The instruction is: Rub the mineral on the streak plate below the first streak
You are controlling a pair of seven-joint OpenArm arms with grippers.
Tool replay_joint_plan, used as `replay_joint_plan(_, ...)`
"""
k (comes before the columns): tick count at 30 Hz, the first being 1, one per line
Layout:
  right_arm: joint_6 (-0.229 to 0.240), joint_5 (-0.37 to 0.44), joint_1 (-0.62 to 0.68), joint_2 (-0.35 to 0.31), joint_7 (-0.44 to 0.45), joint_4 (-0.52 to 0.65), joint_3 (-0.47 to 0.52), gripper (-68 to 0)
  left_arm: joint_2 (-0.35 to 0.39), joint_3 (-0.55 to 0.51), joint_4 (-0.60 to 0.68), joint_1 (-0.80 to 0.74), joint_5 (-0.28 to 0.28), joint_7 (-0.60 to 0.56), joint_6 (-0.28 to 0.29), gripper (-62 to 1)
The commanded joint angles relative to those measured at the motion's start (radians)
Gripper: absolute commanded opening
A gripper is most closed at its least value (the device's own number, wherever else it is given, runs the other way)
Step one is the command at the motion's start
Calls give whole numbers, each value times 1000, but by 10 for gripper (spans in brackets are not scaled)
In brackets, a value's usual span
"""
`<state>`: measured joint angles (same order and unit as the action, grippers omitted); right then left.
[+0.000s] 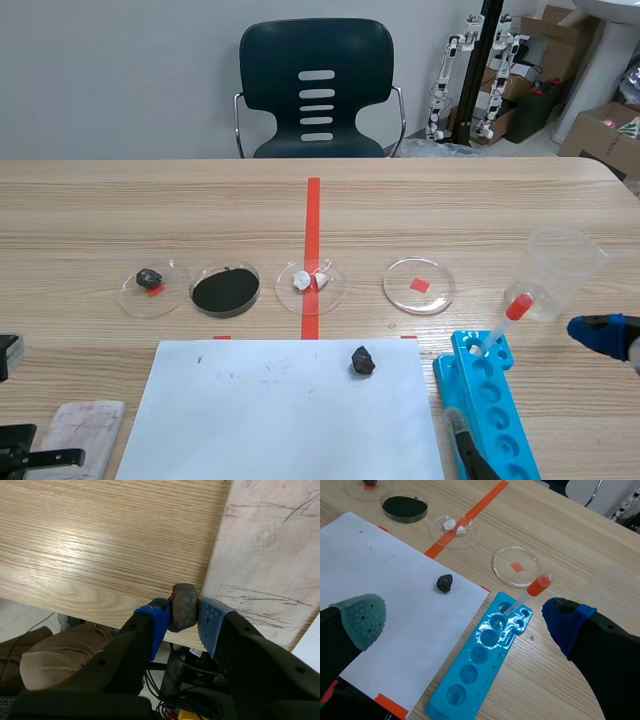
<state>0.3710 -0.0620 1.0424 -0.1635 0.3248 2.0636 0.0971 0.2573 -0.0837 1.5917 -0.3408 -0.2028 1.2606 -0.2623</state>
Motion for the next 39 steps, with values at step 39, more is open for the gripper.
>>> replay_joint_plan(39, -4, 10, 2, -8, 15, 2, 2, 4, 7, -4, 8, -6, 36, 73, -29, -492)
